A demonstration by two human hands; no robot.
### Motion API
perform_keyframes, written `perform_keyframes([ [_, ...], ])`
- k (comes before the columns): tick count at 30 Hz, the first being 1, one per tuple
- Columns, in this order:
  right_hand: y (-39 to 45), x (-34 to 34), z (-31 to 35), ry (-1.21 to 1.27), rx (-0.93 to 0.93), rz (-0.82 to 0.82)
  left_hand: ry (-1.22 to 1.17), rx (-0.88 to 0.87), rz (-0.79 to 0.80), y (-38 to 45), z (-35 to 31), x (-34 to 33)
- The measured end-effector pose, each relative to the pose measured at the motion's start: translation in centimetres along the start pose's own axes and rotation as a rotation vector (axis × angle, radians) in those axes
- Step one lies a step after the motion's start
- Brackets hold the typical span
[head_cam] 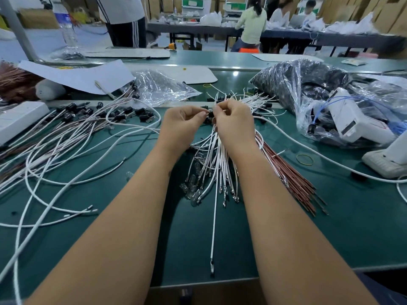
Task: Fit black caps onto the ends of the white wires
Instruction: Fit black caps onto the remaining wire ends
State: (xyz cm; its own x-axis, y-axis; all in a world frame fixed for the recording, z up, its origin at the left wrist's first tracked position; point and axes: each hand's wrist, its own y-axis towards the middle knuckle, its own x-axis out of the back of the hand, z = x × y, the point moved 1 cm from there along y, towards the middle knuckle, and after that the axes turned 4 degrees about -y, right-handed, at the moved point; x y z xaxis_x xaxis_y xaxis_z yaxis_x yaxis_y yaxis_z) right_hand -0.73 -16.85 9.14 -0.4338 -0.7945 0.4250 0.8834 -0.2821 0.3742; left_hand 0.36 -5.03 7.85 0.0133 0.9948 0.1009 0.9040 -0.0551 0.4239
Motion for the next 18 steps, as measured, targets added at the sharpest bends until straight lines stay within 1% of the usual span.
perform_keyframes([
  [2,0.4,0.8,0.0,-0.147,-0.022,0.001,0.037,0.006,-0.039,-0.3,0.3,-0.3],
  [5,0.9,3.2,0.5,-0.292,-0.029,-0.063,0.101,0.008,-0.025,-0.5,0.7,-0.4],
  [7,1.1,5.1,0.2,-0.532,-0.020,-0.067,0.167,0.029,-0.026,-0.4,1.1,-0.4],
  [9,1.1,7.1,-0.3,-0.777,-0.045,0.003,0.233,0.051,-0.044,-0.4,1.4,-0.4],
  [11,1.0,8.6,-1.0,-0.935,-0.123,0.130,0.297,0.075,-0.061,-0.4,1.5,-0.4],
  [13,0.8,9.1,-2.0,-0.975,-0.188,0.247,0.381,0.091,-0.090,-0.4,1.4,-0.4],
  [14,0.8,9.2,-2.5,-0.960,-0.204,0.279,0.416,0.096,-0.111,-0.4,1.3,-0.3],
  [16,0.8,9.1,-3.3,-0.899,-0.204,0.289,0.425,0.115,-0.168,-0.3,1.4,0.0],
  [18,0.9,9.0,-3.7,-0.815,-0.215,0.296,0.360,0.149,-0.228,-0.3,1.5,0.3],
])
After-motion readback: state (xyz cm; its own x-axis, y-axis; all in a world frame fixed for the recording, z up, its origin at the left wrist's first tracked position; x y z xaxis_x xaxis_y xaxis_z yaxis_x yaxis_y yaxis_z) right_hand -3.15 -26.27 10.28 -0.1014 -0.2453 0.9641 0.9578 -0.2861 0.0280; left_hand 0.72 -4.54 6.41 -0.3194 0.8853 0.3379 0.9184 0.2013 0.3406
